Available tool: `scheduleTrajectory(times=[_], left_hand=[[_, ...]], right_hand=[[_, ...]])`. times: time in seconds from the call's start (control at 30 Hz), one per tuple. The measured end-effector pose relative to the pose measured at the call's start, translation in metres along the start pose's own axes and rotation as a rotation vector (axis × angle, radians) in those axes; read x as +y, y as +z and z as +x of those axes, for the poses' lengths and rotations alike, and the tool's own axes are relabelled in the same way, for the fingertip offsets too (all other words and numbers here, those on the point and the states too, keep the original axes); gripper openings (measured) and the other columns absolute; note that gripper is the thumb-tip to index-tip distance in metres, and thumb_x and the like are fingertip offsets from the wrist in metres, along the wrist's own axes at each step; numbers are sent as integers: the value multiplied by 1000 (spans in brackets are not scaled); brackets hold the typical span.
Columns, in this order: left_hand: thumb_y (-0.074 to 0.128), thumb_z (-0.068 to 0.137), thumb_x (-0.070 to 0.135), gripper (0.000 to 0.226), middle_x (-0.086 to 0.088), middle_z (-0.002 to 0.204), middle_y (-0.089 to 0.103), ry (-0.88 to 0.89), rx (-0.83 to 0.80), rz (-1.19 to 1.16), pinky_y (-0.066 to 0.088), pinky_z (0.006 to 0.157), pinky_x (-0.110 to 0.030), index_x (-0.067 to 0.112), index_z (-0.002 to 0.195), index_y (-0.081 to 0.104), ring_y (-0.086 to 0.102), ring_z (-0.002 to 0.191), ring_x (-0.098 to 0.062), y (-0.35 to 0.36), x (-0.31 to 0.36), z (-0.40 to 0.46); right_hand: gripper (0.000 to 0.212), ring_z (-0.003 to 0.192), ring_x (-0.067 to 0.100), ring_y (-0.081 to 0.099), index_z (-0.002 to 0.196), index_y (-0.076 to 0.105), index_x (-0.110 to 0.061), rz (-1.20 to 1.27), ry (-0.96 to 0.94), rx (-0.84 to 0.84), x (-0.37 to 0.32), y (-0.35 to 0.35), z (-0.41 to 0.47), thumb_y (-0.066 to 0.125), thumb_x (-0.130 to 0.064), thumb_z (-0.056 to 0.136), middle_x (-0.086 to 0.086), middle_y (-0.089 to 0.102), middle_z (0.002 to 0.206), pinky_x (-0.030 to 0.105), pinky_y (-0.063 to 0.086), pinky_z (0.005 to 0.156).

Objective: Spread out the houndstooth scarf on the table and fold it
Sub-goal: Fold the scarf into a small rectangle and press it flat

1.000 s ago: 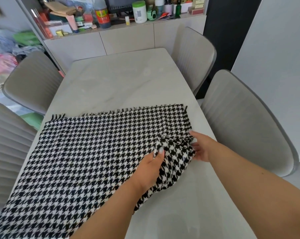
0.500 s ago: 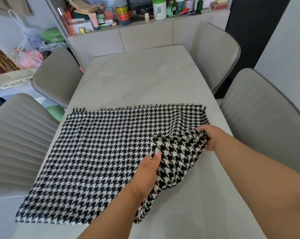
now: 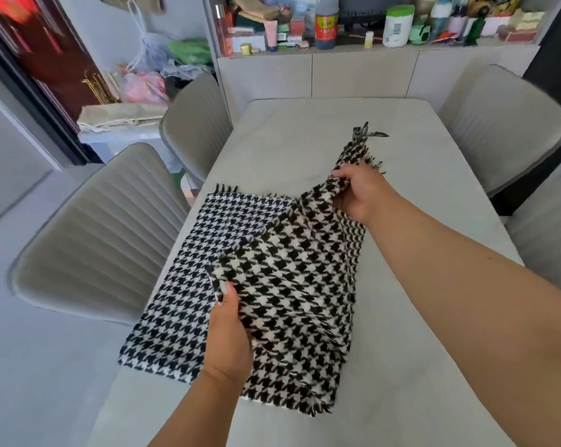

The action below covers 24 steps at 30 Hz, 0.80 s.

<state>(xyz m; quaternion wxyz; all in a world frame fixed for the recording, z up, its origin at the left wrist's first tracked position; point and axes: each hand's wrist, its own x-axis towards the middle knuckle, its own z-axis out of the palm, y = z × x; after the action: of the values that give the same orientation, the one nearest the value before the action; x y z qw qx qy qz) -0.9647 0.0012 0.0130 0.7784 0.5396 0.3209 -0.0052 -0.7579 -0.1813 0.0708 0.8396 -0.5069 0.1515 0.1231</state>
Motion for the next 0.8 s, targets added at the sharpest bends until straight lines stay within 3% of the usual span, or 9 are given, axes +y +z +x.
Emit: scheduleTrajectory(times=[0.07, 0.13, 0.2, 0.27, 0.33, 0.43, 0.6, 0.7, 0.8], left_hand=[[52, 81, 69, 62, -5, 114, 70, 27, 13, -81, 42, 102, -50, 17, 110, 69, 62, 105, -26, -28, 7, 6], [55, 80, 68, 53, 1, 104, 69, 48, 45, -120, 47, 91, -42, 22, 97, 74, 62, 91, -19, -56, 11, 14], [45, 95, 49, 39, 2, 94, 74, 49, 61, -188, 52, 74, -31, 24, 89, 74, 66, 79, -14, -83, 11, 24], [44, 97, 42, 38, 4, 88, 74, 15, 109, -240, 47, 63, -27, 25, 83, 75, 58, 71, -14, -108, 9, 35], [45, 97, 42, 36, 2, 92, 75, -2, 163, -293, 48, 70, -30, 24, 89, 75, 58, 75, -17, -131, 10, 45], [42, 100, 37, 33, -5, 109, 73, -69, 212, -275, 48, 90, -42, 17, 107, 67, 66, 94, -21, -158, 10, 60], [44, 96, 1, 13, -22, 90, 59, -106, 363, 17, 51, 64, -36, 12, 99, 51, 58, 72, -26, -197, -5, 82], [49, 94, 11, 40, -14, 83, 58, 13, 391, 261, 49, 65, -37, 37, 123, 38, 63, 69, -30, -207, 1, 83], [60, 89, 29, 30, -1, 80, 61, 98, 354, 527, 50, 60, -35, 35, 115, 45, 68, 69, -28, -210, 6, 87]], right_hand=[[81, 115, 30, 52, 152, 13, -28, -57, -11, -23, 13, 40, -2, 48, 8, 89, 10, 31, 149, 49, 48, 97], [82, 108, 26, 51, 153, 10, -27, -138, -25, -51, 29, 77, 0, 48, 8, 89, 9, 23, 155, 49, 48, 98], [81, 101, 22, 52, 153, 10, -25, -207, -33, -76, 49, 113, 4, 46, 8, 89, 9, 29, 152, 49, 49, 97], [77, 97, 21, 56, 153, 15, -21, -240, -34, -116, 71, 143, 9, 44, 10, 88, 6, 43, 140, 50, 49, 97], [74, 98, 21, 56, 151, 21, -19, -332, -23, -135, 96, 169, 21, 44, 11, 87, 0, 48, 127, 48, 50, 96], [78, 114, 25, 53, 151, 22, -19, -622, -29, -117, 137, 197, 44, 50, 4, 82, 7, 45, 143, 47, 48, 99], [74, 113, 32, 59, 151, 18, -16, -918, 59, -227, 191, 208, 60, 59, -9, 90, 18, 52, 134, 47, 49, 98], [69, 114, 29, 59, 149, 26, -17, -1013, 72, -195, 196, 186, 69, 61, -20, 90, 8, 58, 116, 46, 48, 100], [50, 107, 26, 61, 139, 45, -16, -1134, 37, -114, 185, 153, 73, 57, -18, 91, 9, 56, 125, 42, 50, 97]])
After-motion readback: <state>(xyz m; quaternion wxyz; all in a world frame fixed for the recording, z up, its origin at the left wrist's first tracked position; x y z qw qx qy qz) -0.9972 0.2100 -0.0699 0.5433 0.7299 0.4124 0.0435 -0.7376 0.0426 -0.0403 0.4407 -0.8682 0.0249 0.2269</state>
